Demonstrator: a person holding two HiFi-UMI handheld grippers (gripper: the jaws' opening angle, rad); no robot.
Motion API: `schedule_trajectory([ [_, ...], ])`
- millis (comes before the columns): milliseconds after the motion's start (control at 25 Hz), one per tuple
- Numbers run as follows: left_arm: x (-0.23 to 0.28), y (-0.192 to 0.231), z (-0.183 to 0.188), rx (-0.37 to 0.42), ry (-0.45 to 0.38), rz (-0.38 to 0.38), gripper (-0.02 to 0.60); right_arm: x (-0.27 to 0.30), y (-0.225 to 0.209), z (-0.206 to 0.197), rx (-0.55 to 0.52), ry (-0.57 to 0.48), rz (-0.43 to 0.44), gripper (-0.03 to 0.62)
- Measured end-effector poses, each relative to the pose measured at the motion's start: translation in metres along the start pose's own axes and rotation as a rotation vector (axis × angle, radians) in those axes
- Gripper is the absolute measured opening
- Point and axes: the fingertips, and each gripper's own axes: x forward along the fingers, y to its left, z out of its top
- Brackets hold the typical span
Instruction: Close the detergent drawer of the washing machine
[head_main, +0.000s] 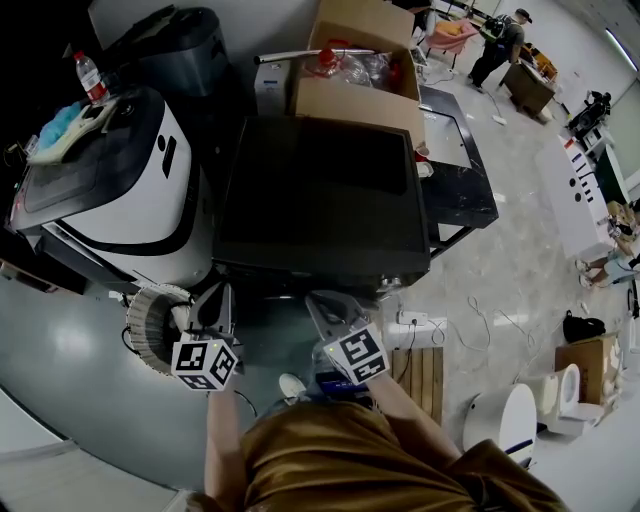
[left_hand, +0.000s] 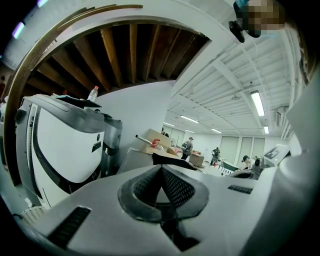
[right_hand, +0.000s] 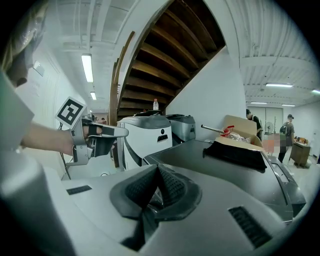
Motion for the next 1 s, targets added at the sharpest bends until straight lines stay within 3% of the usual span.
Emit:
schedule_trajectory([
  [1000,0.001,-0.002,-0.008,-0.009,0.015,0.008,0.025,-0.006,-0.009,-0.005,-0.001,0.013,-0.006,0.012],
])
